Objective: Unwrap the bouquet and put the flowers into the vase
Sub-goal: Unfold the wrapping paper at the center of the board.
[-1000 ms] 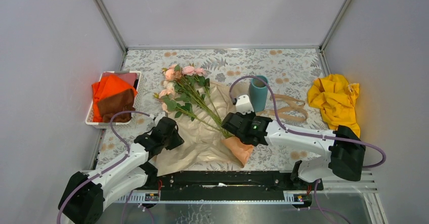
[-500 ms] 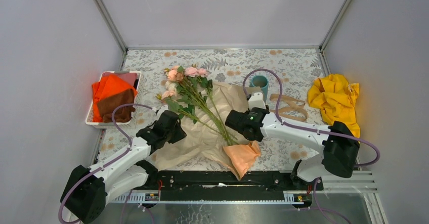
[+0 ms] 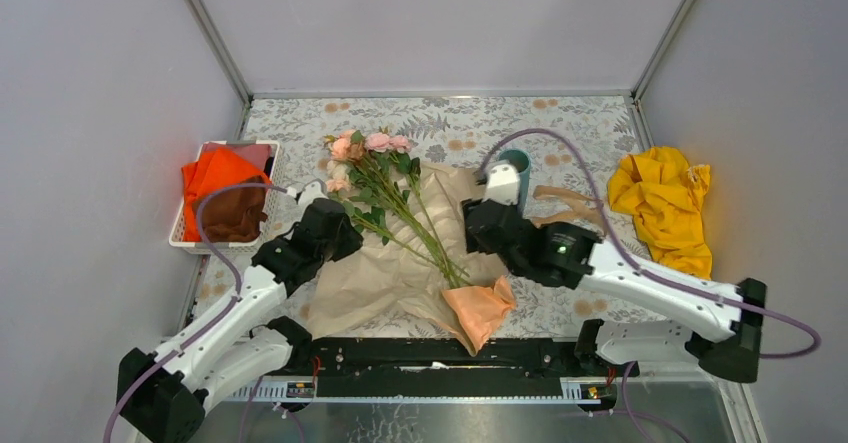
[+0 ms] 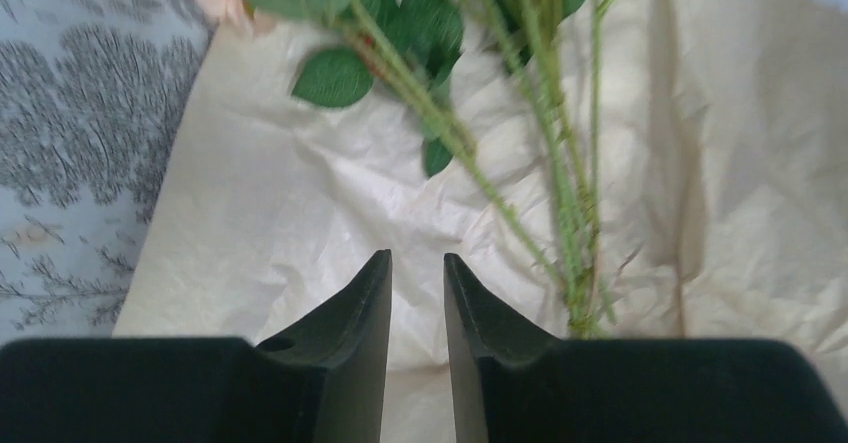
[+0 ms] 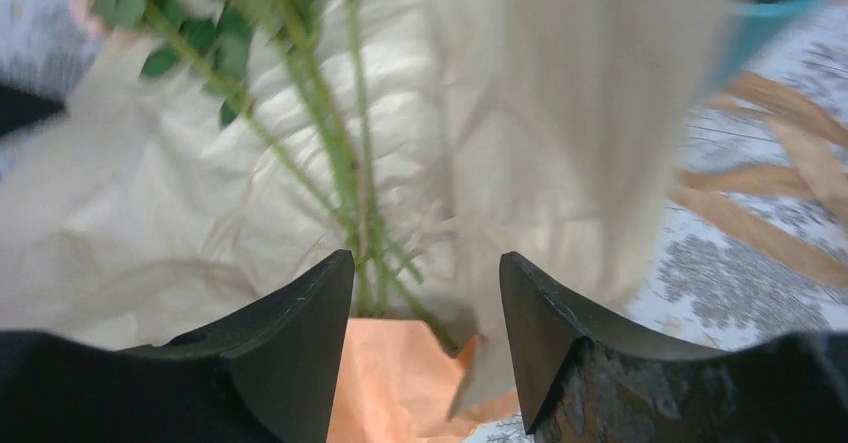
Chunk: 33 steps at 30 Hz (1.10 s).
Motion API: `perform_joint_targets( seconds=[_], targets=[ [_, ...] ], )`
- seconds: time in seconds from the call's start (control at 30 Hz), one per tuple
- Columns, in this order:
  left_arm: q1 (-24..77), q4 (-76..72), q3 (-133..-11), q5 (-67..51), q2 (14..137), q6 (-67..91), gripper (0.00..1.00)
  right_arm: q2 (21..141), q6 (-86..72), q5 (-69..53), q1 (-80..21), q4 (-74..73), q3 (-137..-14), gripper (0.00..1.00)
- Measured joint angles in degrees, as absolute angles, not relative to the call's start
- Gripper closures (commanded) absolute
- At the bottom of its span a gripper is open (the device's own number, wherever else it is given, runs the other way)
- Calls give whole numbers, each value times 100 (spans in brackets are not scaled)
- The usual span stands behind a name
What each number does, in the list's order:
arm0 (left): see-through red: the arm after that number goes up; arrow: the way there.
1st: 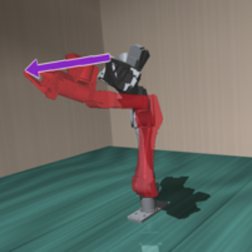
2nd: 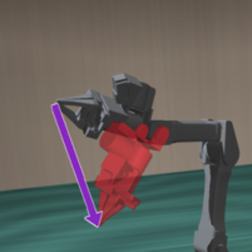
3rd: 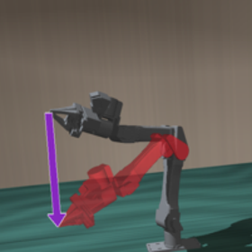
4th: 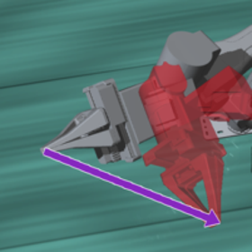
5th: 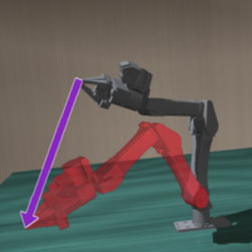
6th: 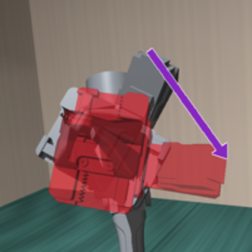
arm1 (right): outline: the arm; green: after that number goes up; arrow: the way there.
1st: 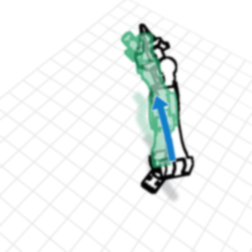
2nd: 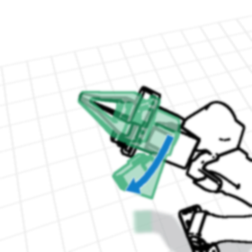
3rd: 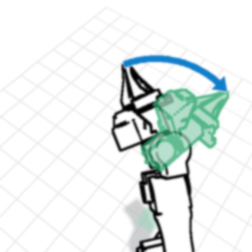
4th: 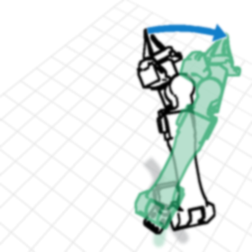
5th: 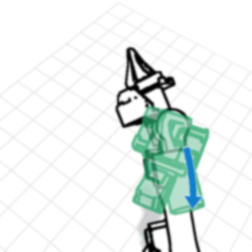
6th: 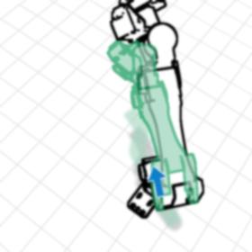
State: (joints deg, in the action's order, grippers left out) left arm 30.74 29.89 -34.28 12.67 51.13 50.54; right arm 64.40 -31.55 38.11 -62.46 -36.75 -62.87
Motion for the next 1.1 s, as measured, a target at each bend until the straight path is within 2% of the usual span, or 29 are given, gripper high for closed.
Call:
perform_joint_targets(
  seconds=[0.17,0.33,0.77,1.1],
  targets=[
    [3070,3218,-4005,1675,4930,4901,65,7481,-2700,3227,-6840,-3208,-6298,28],
    [3070,3345,-4056,1765,4936,4849,65,8385,-2561,2781,-6928,-2906,-6211,18],
    [3035,3406,-3844,1712,4838,4847,65,9717,-2681,1949,-6783,-2102,-5688,18],
    [3030,3406,-3841,1691,4810,4847,65,9972,-2724,1459,-6379,-1848,-5732,19]
  ],
)
